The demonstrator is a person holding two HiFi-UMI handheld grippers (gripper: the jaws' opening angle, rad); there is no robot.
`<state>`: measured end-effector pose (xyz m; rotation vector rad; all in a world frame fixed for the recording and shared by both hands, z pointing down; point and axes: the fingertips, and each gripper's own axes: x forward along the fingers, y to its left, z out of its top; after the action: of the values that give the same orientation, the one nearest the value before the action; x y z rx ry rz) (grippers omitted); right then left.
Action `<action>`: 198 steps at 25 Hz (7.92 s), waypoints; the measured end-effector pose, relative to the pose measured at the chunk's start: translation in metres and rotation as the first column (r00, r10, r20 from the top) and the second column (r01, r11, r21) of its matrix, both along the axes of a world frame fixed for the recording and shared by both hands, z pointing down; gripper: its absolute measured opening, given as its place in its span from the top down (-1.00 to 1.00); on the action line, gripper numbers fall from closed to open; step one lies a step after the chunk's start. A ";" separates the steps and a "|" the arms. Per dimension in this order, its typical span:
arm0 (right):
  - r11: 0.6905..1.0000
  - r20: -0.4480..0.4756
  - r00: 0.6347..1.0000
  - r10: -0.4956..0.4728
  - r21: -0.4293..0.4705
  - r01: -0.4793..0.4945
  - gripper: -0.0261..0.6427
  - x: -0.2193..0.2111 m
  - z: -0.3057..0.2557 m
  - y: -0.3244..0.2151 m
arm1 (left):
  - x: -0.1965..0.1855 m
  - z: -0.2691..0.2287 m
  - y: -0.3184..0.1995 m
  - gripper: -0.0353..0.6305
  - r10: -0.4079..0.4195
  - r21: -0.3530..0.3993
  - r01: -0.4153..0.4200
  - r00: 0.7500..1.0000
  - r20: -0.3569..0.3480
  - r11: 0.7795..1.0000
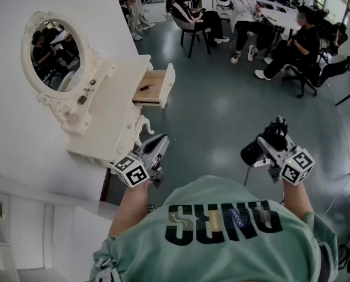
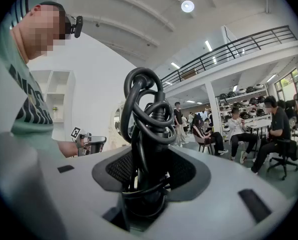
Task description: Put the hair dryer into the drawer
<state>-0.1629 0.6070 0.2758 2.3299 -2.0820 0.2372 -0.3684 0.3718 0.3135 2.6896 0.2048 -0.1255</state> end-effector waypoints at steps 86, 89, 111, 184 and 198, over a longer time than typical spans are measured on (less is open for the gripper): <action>0.988 0.027 0.988 0.152 -0.019 -0.152 0.37 0.327 0.048 -0.380 | 0.374 0.084 -0.387 0.87 0.244 -0.070 -0.240 0.968 0.054 0.968; 0.995 0.021 0.995 0.097 -0.022 -0.096 0.37 0.392 0.037 -0.382 | 0.429 0.071 -0.384 0.87 0.186 -0.070 -0.182 0.980 0.064 0.981; 0.995 0.056 0.998 0.026 -0.096 -0.021 0.37 0.614 0.065 -0.405 | 0.617 0.068 -0.406 0.87 0.055 -0.100 -0.045 0.994 0.098 0.994; -0.115 0.157 -0.591 -0.791 -0.987 -0.109 0.39 0.098 0.554 -0.804 | 0.105 0.268 -0.498 0.87 -0.731 -0.325 0.767 0.635 0.251 0.554; -0.184 0.181 -0.442 -0.878 -0.982 -0.038 0.14 0.088 0.578 -0.817 | 0.114 0.288 -0.496 0.87 -0.690 -0.355 0.740 0.667 0.282 0.571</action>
<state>-0.0747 -0.2100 0.8535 -0.3273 -1.4630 -0.2434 -0.2545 -0.1246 0.6012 2.1324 -0.8855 -0.2303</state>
